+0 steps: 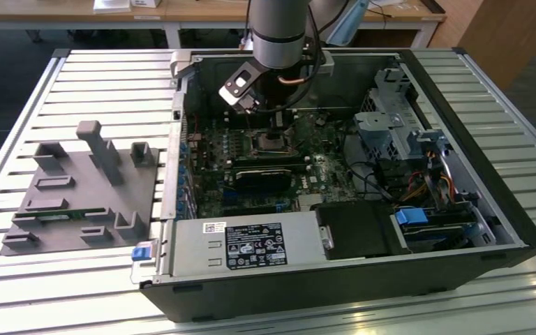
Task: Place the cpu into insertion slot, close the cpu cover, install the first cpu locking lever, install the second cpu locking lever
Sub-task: 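Close the cpu cover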
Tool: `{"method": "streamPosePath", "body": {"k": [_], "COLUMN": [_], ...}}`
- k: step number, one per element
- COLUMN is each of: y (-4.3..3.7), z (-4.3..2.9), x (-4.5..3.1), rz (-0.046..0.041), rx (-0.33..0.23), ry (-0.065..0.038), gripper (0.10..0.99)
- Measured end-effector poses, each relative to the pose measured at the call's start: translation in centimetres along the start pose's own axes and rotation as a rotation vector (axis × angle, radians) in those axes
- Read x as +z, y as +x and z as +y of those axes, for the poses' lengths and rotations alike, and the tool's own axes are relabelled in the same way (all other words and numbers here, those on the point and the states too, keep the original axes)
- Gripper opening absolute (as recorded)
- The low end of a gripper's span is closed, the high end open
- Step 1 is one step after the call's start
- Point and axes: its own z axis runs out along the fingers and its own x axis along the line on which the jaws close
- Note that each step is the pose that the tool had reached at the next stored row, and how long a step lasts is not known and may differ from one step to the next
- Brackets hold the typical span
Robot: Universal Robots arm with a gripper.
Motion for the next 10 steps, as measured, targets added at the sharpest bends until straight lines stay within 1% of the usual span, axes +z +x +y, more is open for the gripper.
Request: {"method": "streamPosePath", "body": {"k": [10], "y": [0.01], "z": [0.02], "x": [-0.43], "rz": [0.0002], "rx": [0.0], "ry": [0.0], "gripper": [0.106]}}
